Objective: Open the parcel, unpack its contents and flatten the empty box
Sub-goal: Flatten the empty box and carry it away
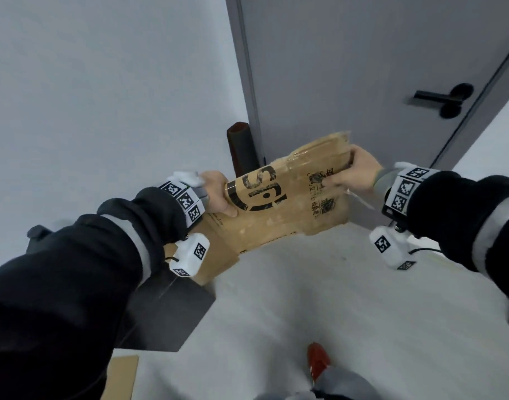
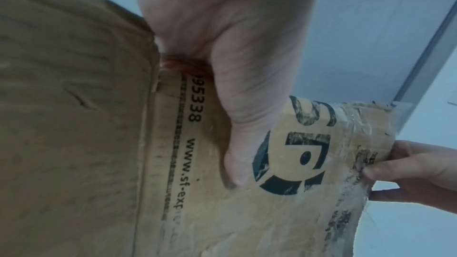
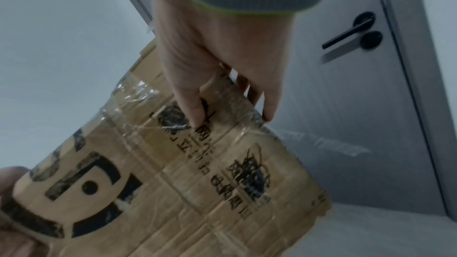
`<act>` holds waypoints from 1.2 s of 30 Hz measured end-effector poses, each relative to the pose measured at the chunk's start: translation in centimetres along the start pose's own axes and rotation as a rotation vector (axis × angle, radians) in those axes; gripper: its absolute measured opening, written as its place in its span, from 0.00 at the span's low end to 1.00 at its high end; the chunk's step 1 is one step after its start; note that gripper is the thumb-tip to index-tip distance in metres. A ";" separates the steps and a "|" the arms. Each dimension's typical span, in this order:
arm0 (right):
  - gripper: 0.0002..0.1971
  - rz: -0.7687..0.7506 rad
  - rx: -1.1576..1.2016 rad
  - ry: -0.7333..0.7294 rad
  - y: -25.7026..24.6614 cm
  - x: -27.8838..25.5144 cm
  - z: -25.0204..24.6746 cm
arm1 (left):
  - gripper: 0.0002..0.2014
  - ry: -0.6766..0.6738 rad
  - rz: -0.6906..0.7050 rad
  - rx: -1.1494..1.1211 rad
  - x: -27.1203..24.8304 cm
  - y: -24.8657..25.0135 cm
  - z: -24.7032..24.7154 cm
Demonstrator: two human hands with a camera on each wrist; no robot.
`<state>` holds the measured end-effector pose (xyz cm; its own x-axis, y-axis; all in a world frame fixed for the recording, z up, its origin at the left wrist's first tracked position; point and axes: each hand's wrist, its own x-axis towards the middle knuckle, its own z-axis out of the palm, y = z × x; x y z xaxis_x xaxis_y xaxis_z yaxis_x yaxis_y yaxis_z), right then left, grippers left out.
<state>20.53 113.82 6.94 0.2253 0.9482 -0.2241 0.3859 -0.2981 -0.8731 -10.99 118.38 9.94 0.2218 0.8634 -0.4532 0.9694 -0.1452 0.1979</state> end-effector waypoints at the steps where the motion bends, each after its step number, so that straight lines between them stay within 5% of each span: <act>1: 0.38 -0.021 0.025 -0.030 -0.4 1.2 -0.2 | 0.18 0.009 -0.011 0.005 0.8 -0.3 -0.5; 5: 0.31 -0.083 -0.051 -0.142 -3.6 7.7 2.0 | 0.21 -0.073 -0.110 0.087 4.9 -2.9 -2.6; 9: 0.27 -0.135 -0.092 -0.233 -7.0 14.4 6.2 | 0.19 0.067 -0.161 0.123 8.5 -7.5 -3.9; 13: 0.28 -0.208 -0.140 -0.249 -9.6 20.4 11.1 | 0.22 -0.067 -0.196 0.058 13.3 -12.2 -7.0; 17: 0.18 -0.259 -0.295 -0.279 -12.8 27.8 18.3 | 0.16 -0.068 -0.251 0.085 19.1 -19.4 -9.4; 23: 0.17 -0.263 -0.466 -0.335 -16.0 33.8 26.1 | 0.04 -0.035 -0.367 0.174 22.7 -28.5 -9.5; 26: 0.18 -0.253 -0.486 -0.377 -16.5 36.1 29.1 | 0.12 -0.079 -0.388 0.122 23.8 -31.2 -9.8; 36: 0.22 -0.242 -0.586 -0.518 -15.8 44.7 42.3 | 0.12 -0.119 -0.570 0.047 27.6 -39.2 -8.3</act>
<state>-13.35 165.62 -7.60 -0.3105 0.8816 -0.3555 0.8083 0.0481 -0.5867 -43.69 151.91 -3.07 -0.3282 0.7517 -0.5721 0.9423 0.3027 -0.1428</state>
